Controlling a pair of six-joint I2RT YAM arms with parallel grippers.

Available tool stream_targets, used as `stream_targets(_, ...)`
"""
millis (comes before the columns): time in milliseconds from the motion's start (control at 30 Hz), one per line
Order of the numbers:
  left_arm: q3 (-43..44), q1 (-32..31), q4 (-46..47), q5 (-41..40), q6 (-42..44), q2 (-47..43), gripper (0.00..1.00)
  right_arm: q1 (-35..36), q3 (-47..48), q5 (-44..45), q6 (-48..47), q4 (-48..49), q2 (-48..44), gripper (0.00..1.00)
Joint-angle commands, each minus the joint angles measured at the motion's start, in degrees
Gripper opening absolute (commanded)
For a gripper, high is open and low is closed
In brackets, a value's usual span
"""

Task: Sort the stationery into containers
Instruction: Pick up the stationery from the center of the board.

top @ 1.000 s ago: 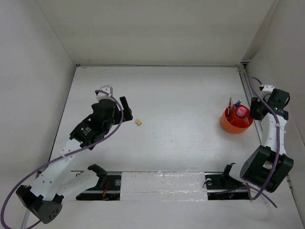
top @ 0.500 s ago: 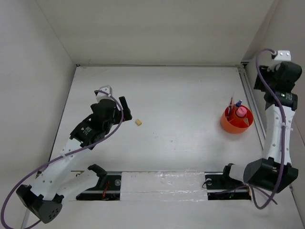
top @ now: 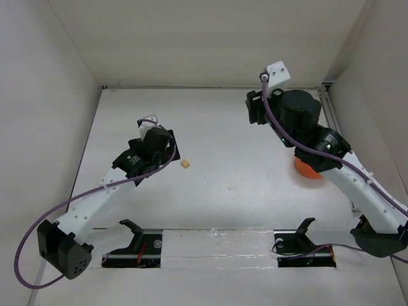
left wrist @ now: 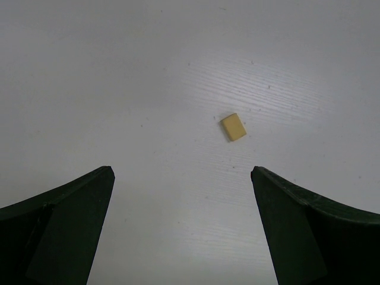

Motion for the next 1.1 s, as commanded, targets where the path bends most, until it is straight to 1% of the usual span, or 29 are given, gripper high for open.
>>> stream_targets(0, 3.9, 0.1, -2.9, -3.4, -3.4, 2.3, 1.0, 4.3, -3.0, 5.4, 2.5, 0.6, 1.4, 0.58)
stream_targets(67, 4.6, 0.1, -2.9, -2.9, -4.2, 3.4, 1.0, 5.6, -5.9, 6.5, 4.6, 2.7, 1.4, 0.56)
stream_targets(100, 5.4, 0.1, -3.9, -2.9, -5.6, 4.7, 1.0, 5.6, -10.0, 6.5, 5.8, 4.3, -0.3, 0.56)
stream_targets(133, 6.0, 0.1, -4.8, -3.8, -6.7, 5.3, 1.0, 5.6, -12.8, 4.1, 7.0, 6.6, -1.1, 0.56)
stream_targets(167, 6.6, 0.1, -5.8, -4.7, -7.7, 5.9, 1.0, 4.6, -15.6, -4.2, 7.0, 12.5, -1.8, 0.56)
stream_targets(200, 7.3, 0.1, -6.6, -5.7, -8.7, 5.9, 1.0, 2.8, -19.3, -7.8, 7.8, 14.4, -1.8, 0.56)
stream_targets(233, 7.3, 0.1, -7.8, -6.9, -9.4, 5.9, 1.0, 2.8, -19.9, -10.5, 7.8, 15.4, 0.3, 0.56)
stream_targets(300, 8.6, 0.1, -9.6, -12.1, -12.1, 6.4, 1.0, 3.0, -19.4, -12.9, 8.8, 14.3, 4.0, 0.52)
stream_targets(333, 9.2, 0.1, -11.6, -14.2, -13.1, 7.2, 1.0, 3.8, -17.8, -12.9, 9.6, 13.2, 7.5, 0.52)
stream_targets(367, 9.9, 0.6, -12.8, -17.8, -13.8, 8.0, 1.0, 4.5, -17.8, -12.4, 9.6, 13.2, 8.8, 0.52)
stream_targets(400, 12.2, 0.6, -14.5, -19.7, -16.1, 9.0, 1.0, 5.2, -17.8, -14.5, 9.6, 15.2, 9.8, 0.52)
stream_targets(433, 13.8, 0.6, -17.3, -21.9, -18.8, 11.9, 1.0, 6.3, -18.3, -16.4, 9.6, 17.2, 10.8, 0.52)
stream_targets(467, 15.4, 0.6, -23.3, -24.0, -21.5, 13.3, 1.0, 6.3, -18.4, -17.9, 9.6, 18.5, 13.8, 0.52)
stream_targets(500, 16.8, 0.6, -25.5, -26.7, -23.6, 14.4, 1.0, 7.0, -17.4, -18.7, 10.5, 18.5, 15.7, 0.52)
stream_targets(533, 19.0, 0.6, -26.6, -27.3, -24.8, 15.2, 1.0, 7.7, -16.2, -18.7, 10.5, 17.4, 17.8, 0.49)
stream_targets(567, 20.1, 1.6, -26.6, -27.3, -24.8, 15.8, 1.0, 7.7, -13.0, -17.7, 11.1, 15.7, 21.2, 0.49)
stream_targets(633, 21.0, 5.2, -22.0, -20.9, -19.9, 14.9, 1.0, 8.5, -12.4, -17.7, 11.6, 15.8, 22.2, 0.48)
stream_targets(667, 19.6, 9.9, -18.0, -16.7, -15.8, 12.7, 1.0, 9.2, -12.4, -16.9, 11.6, 16.5, 22.7, 0.48)
stream_targets(700, 18.2, 12.6, -10.5, -12.0, -8.7, 11.4, 1.0, 9.2, -13.1, -16.3, 12.4, 17.2, 22.8, 0.48)
stream_targets(733, 16.6, 15.5, -7.3, -2.8, -6.3, 10.4, 1.0, 9.7, -13.1, -16.3, 12.9, 17.2, 22.8, 0.48)
stream_targets(767, 13.6, 18.2, -4.8, 1.0, -4.6, 9.6, 1.0, 9.7, -13.1, -15.7, 13.5, 17.2, 22.1, 0.48)
stream_targets(800, 12.3, 21.5, -2.0, 3.6, -3.3, 9.6, 1.0, 9.7, -13.1, -15.7, 13.5, 17.2, 21.6, 0.49)
stream_targets(867, 10.3, 21.5, -2.0, 5.2, -3.3, 10.3, 1.0, 9.7, -13.7, -13.9, 13.5, 17.2, 20.8, 0.49)
stream_targets(933, 8.6, 21.5, 0.1, 7.9, -3.3, 12.4, 1.0, 9.7, -13.7, -12.9, 13.5, 17.2, 19.4, 0.49)
stream_targets(967, 7.7, 21.5, 1.1, 11.2, -3.3, 12.9, 1.0, 9.7, -14.3, -12.9, 13.5, 17.2, 19.4, 0.5)
stream_targets(1067, 4.3, 21.0, 5.7, 17.7, -4.5, 13.5, 1.0, 9.7, -14.3, -11.2, 12.9, 17.2, 17.0, 0.5)
